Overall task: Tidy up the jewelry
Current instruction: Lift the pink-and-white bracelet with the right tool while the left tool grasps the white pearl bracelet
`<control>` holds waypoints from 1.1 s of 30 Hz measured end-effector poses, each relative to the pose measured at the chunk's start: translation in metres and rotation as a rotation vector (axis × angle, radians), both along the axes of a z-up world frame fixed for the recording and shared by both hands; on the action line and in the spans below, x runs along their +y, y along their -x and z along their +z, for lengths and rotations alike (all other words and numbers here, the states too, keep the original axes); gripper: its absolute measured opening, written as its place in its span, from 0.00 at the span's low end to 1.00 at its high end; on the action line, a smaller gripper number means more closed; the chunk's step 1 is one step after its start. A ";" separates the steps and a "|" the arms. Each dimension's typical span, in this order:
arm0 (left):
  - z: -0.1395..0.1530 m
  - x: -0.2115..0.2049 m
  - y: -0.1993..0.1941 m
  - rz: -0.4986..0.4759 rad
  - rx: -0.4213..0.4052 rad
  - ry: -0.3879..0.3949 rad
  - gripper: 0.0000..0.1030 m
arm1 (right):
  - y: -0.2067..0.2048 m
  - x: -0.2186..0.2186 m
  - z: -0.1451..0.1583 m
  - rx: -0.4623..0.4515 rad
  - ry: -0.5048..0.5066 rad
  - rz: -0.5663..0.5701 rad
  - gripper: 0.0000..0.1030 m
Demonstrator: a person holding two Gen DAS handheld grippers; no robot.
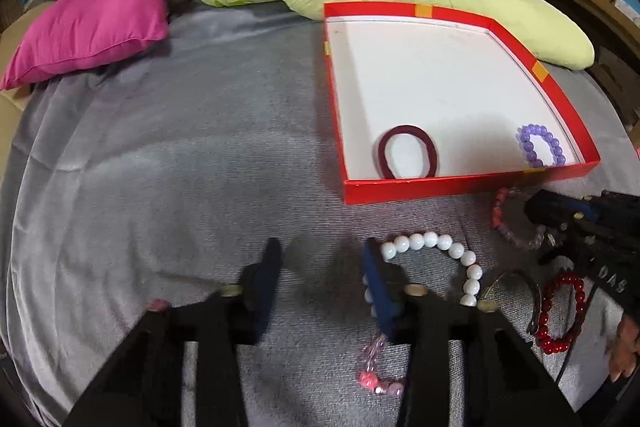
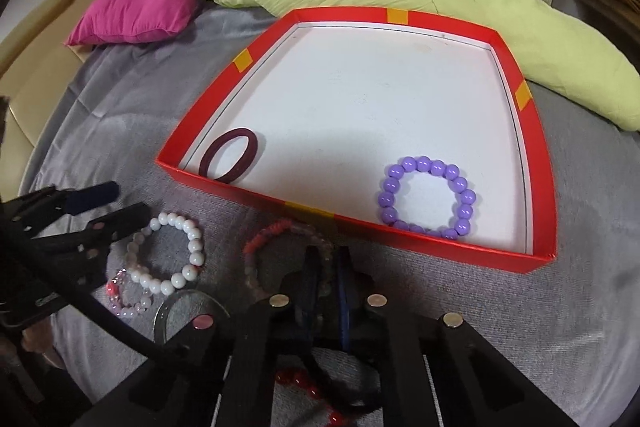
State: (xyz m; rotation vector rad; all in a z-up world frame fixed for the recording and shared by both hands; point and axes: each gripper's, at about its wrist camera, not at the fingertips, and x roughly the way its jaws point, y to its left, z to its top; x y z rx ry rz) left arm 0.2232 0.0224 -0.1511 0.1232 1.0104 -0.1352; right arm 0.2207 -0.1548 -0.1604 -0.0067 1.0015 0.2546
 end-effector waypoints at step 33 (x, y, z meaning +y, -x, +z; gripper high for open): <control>-0.002 0.005 -0.010 -0.032 0.017 0.074 0.28 | 0.005 -0.110 0.023 0.010 -0.267 -0.206 0.08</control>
